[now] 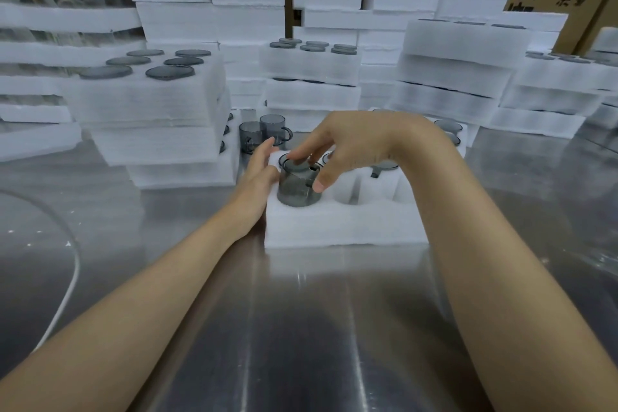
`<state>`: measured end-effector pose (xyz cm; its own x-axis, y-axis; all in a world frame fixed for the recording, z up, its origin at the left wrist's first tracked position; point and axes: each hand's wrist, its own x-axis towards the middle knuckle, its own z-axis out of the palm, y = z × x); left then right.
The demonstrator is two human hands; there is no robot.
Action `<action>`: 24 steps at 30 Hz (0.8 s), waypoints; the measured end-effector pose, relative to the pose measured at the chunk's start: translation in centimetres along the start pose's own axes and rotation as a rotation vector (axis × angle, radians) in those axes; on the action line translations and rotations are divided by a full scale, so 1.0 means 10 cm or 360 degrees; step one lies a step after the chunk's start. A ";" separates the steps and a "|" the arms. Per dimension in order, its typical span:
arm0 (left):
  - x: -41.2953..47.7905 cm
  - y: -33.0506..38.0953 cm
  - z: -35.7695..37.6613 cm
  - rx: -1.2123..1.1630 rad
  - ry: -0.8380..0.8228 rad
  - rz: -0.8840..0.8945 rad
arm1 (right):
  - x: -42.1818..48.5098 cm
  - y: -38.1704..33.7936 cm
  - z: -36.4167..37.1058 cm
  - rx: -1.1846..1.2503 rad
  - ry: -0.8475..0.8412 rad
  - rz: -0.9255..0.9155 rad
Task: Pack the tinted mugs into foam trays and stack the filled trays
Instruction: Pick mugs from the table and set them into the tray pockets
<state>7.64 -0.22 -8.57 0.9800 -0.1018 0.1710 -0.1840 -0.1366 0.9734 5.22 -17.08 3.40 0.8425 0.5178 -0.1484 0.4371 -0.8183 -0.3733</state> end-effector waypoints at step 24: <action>0.02 -0.01 -0.02 0.0069 0.0025 -0.0007 | 0.02 -0.43 0.10 -0.0603 -0.0096 0.0170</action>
<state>7.84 -0.03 -8.60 0.9818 -0.0860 0.1696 -0.1827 -0.1794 0.9667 3.24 -13.21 4.10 0.8746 0.4291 -0.2258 0.4424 -0.8967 0.0098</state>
